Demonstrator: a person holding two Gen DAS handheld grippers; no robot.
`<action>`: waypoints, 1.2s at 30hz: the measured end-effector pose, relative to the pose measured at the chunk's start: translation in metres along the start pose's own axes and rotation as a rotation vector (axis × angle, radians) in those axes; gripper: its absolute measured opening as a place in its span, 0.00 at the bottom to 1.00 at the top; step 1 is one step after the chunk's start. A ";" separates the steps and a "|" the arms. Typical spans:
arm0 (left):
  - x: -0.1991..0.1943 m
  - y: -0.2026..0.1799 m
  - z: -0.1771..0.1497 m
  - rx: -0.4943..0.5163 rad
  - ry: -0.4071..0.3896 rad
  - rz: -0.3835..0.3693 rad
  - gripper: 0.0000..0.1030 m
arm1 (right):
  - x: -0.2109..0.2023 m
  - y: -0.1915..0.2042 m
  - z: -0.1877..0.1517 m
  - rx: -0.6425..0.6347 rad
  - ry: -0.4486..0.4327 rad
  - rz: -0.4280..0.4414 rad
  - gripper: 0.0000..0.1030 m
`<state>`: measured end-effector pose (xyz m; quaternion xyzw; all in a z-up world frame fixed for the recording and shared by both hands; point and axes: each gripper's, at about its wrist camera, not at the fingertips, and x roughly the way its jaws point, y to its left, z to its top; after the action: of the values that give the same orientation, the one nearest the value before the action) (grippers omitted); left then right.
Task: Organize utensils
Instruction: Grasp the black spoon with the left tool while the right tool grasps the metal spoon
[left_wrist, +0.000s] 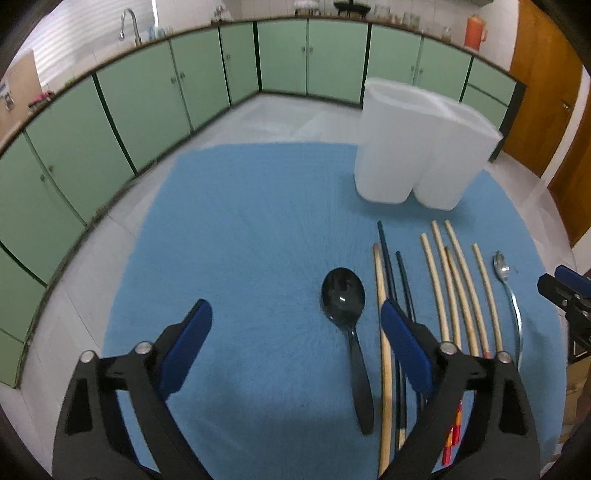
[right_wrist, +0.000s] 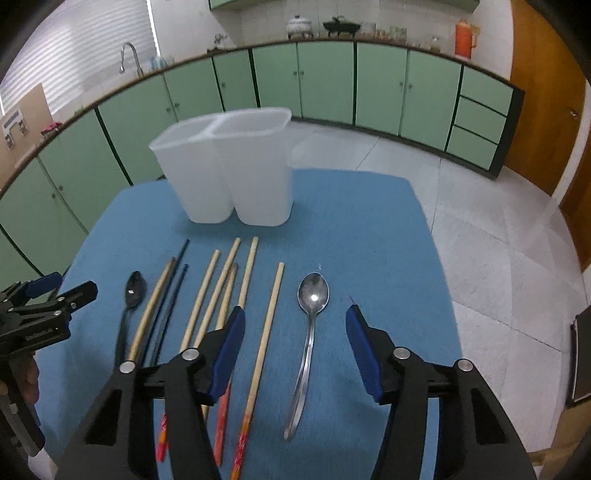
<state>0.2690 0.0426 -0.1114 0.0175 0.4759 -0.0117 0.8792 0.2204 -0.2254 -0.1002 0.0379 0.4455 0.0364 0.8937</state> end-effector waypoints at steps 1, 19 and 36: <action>0.006 0.000 0.001 -0.005 0.018 -0.005 0.78 | 0.007 -0.001 0.003 -0.001 0.011 0.001 0.51; 0.057 -0.013 0.018 -0.020 0.166 -0.040 0.65 | 0.067 -0.015 0.023 0.036 0.143 0.008 0.45; 0.053 -0.016 0.023 -0.040 0.171 -0.146 0.12 | 0.083 -0.019 0.027 0.067 0.173 0.014 0.27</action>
<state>0.3166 0.0254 -0.1434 -0.0339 0.5494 -0.0647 0.8324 0.2922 -0.2371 -0.1517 0.0677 0.5217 0.0306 0.8499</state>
